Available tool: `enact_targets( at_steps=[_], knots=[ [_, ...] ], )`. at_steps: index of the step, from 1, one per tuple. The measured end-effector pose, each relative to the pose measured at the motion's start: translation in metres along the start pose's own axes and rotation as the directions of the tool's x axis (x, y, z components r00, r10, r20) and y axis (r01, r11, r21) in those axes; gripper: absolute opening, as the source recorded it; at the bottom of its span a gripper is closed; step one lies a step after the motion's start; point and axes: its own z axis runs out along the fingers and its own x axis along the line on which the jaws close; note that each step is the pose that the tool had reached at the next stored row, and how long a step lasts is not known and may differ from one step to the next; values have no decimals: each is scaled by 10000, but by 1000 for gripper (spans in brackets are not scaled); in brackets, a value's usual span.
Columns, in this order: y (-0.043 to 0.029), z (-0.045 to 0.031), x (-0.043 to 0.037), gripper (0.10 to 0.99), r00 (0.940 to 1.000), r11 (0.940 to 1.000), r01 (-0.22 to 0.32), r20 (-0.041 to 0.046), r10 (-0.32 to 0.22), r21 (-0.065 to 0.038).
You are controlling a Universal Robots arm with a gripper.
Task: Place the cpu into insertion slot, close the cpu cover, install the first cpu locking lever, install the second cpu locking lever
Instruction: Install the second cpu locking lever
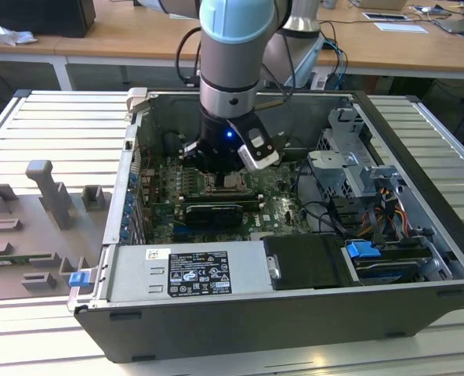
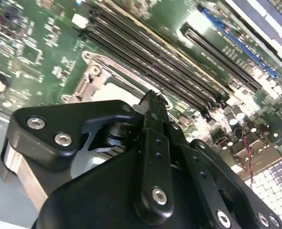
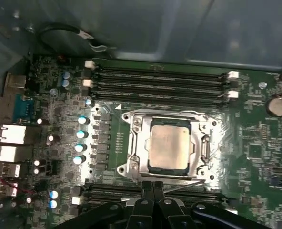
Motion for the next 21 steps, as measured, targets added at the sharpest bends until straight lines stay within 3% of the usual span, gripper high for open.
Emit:
enact_targets(
  at_steps=[4, 8, 12, 15, 21],
  knots=[
    [-11, 92, 13, 106, 10000, 10000, 7, 0, -7, -4],
    [-51, 87, 47, 106, 10000, 9998, 25, 27, -25, -196],
    [-99, 83, 141, 106, 10000, 9988, 52, 60, -49, -477],
    [-105, 108, 191, 106, 9999, 9982, 138, 64, -135, -580],
    [-127, 140, 217, 106, 9997, 9978, 237, 62, -234, -613]
  ],
)
